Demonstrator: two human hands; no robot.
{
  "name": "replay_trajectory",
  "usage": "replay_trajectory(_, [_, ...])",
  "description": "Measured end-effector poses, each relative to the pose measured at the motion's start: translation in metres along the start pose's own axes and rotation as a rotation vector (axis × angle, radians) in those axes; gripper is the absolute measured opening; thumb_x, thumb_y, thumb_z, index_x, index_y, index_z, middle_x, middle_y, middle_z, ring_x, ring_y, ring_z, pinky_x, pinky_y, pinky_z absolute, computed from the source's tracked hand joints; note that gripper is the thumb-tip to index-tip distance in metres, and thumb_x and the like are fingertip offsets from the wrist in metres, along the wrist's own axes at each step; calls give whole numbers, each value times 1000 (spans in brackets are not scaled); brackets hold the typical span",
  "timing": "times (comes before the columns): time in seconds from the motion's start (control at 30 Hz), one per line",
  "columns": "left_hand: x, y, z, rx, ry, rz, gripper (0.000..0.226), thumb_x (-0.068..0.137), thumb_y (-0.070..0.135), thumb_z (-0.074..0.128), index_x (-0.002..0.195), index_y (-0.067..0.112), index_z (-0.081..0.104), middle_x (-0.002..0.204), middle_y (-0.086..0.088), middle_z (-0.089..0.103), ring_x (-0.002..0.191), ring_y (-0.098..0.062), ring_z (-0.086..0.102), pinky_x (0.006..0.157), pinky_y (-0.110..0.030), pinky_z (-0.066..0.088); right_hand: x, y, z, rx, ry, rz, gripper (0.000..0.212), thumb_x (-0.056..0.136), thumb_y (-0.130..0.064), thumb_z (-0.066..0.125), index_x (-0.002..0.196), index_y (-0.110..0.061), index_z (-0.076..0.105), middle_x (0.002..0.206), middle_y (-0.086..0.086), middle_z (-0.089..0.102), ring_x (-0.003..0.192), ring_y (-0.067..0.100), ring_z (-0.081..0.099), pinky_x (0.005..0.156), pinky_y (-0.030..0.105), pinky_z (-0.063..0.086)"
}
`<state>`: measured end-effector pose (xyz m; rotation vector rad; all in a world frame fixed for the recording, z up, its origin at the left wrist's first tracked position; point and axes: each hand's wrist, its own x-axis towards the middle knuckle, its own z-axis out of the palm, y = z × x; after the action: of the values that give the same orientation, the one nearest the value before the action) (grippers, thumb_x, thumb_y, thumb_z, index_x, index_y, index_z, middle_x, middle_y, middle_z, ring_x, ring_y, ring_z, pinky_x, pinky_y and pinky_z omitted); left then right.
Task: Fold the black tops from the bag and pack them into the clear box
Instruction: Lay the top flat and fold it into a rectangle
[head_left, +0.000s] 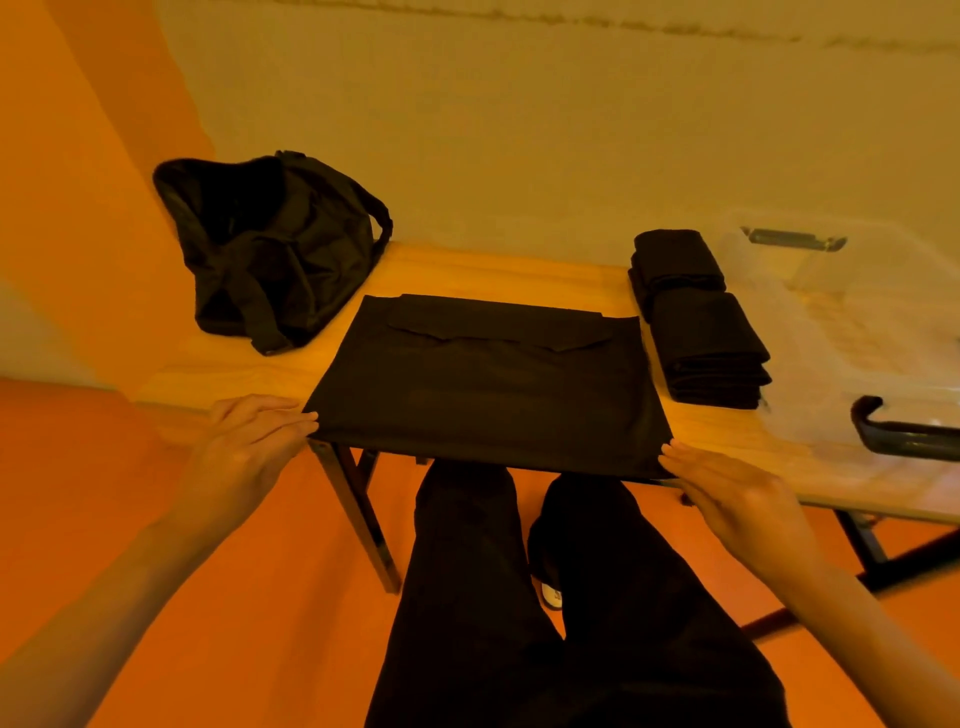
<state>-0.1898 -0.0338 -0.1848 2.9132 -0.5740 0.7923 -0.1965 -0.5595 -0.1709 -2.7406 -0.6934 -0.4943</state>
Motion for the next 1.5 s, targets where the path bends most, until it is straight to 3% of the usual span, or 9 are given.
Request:
replay_trajectory(0.1, [5,-2,-9,-54,29,7,30,95,26,55,106,8,76,105,-4,74,103,-32,64,85,-39,36,9,-4,-12,38,-57,55,56,103,-51,34,121,-13,71,98,0,77,85,14,74,75,22,55])
replay_trajectory(0.2, [13,-7,-19,-137,56,-10,30,98,26,51,107,8,73,102,-6,71,99,-31,60,87,-37,35,18,-2,-22,93,-51,90,52,101,-55,35,116,-19,71,93,-8,74,78,7,70,67,18,53])
replay_trajectory(0.33, [44,-8,-36,-162,129,-19,24,98,21,56,106,5,72,98,-6,69,96,-29,57,86,-34,35,53,3,-38,74,37,103,33,99,-39,54,111,-15,73,96,-6,68,79,14,68,66,17,48])
replay_trajectory(0.4, [64,-8,-39,-179,154,-53,16,100,15,61,105,5,72,95,-1,66,94,-29,56,82,-33,35,76,8,-42,-12,59,111,22,95,-25,61,108,-13,74,94,1,69,86,22,65,71,29,49])
replay_trajectory(0.57, [113,-21,-22,-238,193,-152,12,97,13,64,107,16,69,91,27,49,94,-18,47,82,-36,36,137,22,-46,-81,32,234,20,94,-19,67,112,-13,74,97,7,73,89,25,66,77,38,51])
replay_trajectory(0.8, [164,-43,14,-230,62,-320,12,97,11,64,107,12,70,95,-6,67,94,-32,53,88,-50,41,194,58,-28,-175,-86,252,17,95,-22,64,106,-18,75,97,7,72,98,29,59,87,46,50])
replay_trajectory(1.0, [193,-50,35,-221,-35,-355,14,92,14,72,106,14,72,95,-1,66,94,-27,57,94,-54,44,217,68,-6,-315,-130,160,11,90,-16,71,97,-13,78,87,11,72,85,36,56,77,50,48])
replay_trajectory(1.27, [210,-55,53,-142,-84,-342,9,85,11,79,91,17,74,90,-3,67,89,-26,54,87,-36,33,228,83,12,-300,-119,184,5,83,-16,79,88,-15,79,72,4,67,83,35,51,76,52,44])
replay_trajectory(1.5, [215,-56,63,-83,-104,-295,10,85,11,79,94,13,75,91,-6,67,94,-31,54,87,-44,39,233,86,16,-323,-159,188,9,79,-18,81,87,-16,78,75,3,66,85,32,47,80,50,38])
